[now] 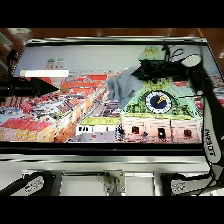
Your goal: Fold the shirts.
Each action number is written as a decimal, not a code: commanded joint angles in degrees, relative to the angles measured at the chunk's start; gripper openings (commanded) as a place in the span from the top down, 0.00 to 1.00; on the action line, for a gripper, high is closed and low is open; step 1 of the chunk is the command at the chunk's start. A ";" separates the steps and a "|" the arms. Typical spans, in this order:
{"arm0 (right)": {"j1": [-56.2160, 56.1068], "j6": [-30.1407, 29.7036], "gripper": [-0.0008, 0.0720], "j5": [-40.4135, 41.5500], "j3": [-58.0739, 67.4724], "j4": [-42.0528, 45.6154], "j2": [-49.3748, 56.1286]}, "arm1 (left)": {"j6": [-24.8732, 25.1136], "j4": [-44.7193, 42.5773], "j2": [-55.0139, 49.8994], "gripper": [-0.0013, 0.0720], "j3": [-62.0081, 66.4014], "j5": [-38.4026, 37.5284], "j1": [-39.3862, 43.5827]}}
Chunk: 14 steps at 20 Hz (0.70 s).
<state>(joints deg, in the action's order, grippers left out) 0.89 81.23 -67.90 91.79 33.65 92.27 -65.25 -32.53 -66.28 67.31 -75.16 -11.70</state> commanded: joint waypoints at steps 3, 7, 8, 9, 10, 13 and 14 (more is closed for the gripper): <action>16.87 5.99 0.89 -10.69 5.40 5.97 -0.35 | 0.02 -0.04 0.00 0.93 -1.51 -0.09 3.06; 27.96 6.43 0.89 -11.72 5.40 14.60 -0.35 | -0.92 -0.04 0.00 0.93 -1.51 -1.01 5.09; 30.53 6.40 0.89 -11.47 5.40 17.27 -0.35 | -1.62 -0.04 0.00 0.93 -1.51 -1.03 5.64; 32.76 6.43 0.89 -11.02 5.40 19.98 -0.35 | -1.73 -0.02 0.00 0.93 -1.51 -1.01 6.16; 35.04 6.40 0.89 -10.49 5.40 22.97 -0.35 | -1.73 -0.02 0.00 0.93 -1.51 -0.98 6.80; 40.76 6.38 0.89 -10.27 5.40 32.48 -0.35 | -3.52 -0.04 0.00 0.93 -1.51 -0.96 8.74; 42.69 6.43 0.89 -10.91 5.38 35.91 -0.35 | -3.69 -0.04 0.00 0.93 -1.51 -0.96 9.31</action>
<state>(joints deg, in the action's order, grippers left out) 38.00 87.42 -78.30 97.10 59.05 91.96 -67.46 -32.56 -66.26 65.82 -76.07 -4.03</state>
